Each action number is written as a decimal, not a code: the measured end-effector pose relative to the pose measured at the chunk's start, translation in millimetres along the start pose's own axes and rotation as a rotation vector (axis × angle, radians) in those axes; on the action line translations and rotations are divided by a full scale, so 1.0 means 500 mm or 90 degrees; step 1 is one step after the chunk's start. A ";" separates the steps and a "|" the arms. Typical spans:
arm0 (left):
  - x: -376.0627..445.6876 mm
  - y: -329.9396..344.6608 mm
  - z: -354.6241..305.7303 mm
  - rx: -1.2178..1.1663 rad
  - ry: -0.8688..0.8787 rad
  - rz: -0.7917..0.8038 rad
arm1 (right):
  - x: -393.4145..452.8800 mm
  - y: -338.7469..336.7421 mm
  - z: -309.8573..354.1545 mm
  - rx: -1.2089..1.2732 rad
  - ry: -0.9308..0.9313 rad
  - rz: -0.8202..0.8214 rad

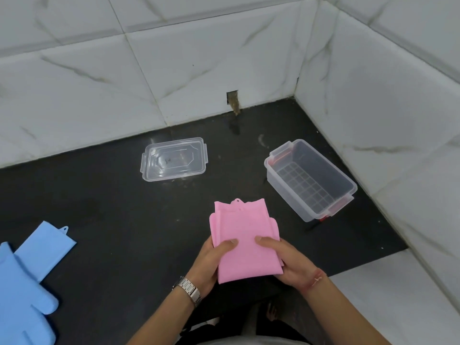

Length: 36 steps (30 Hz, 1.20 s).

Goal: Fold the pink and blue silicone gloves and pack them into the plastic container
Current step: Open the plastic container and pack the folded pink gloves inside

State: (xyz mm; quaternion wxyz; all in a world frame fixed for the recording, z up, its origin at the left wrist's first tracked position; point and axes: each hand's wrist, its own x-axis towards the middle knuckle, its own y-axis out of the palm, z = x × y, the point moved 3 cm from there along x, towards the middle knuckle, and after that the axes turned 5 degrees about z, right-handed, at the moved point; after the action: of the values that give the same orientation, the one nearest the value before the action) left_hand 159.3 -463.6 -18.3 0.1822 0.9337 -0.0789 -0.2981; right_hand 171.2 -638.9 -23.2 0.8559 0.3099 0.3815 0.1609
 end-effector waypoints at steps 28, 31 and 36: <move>0.182 0.379 -0.198 0.770 0.103 0.012 | -0.073 -0.096 0.407 -0.805 -0.100 -0.303; 0.184 0.347 -0.191 0.802 0.057 -0.017 | -0.063 -0.098 0.364 -0.816 -0.081 -0.305; 0.183 0.306 -0.189 0.795 0.067 -0.049 | -0.053 -0.099 0.327 -0.720 -0.136 -0.310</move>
State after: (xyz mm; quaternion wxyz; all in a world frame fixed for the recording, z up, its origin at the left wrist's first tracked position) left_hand 283.1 -600.2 64.0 -0.4051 0.8794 -0.1956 -0.1559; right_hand 279.1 -756.3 43.8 0.9330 -0.2730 0.2093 0.1062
